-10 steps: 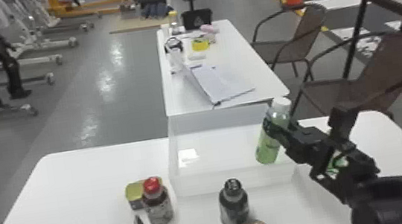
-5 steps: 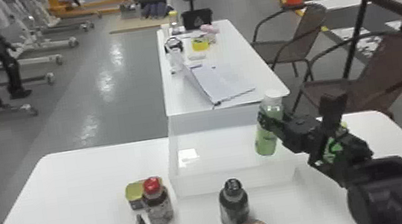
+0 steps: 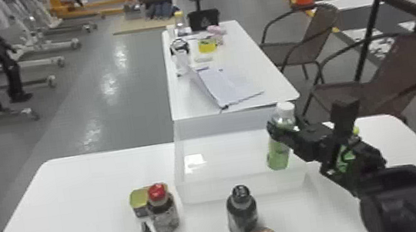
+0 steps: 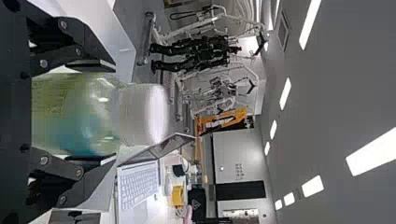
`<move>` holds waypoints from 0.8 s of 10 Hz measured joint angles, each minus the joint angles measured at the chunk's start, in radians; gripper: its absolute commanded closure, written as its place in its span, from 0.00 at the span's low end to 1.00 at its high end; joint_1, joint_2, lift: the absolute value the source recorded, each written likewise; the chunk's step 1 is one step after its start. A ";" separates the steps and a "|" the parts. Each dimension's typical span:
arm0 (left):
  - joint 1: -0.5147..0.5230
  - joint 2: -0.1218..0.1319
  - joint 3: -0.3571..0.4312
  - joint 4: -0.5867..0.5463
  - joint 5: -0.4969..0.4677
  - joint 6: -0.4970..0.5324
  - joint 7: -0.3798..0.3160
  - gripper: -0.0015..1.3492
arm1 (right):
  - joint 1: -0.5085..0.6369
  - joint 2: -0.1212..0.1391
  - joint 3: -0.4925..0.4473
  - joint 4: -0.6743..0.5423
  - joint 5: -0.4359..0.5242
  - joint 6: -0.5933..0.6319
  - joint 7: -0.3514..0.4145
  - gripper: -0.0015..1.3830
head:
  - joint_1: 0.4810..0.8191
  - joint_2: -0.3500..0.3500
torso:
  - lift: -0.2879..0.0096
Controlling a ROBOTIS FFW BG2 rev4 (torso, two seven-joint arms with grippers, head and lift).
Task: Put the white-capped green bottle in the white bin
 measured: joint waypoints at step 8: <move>-0.002 0.000 -0.005 0.000 -0.010 -0.016 0.014 0.09 | 0.119 -0.004 -0.036 -0.154 -0.017 0.011 -0.059 0.08 | 0.20 0.50 | 0.63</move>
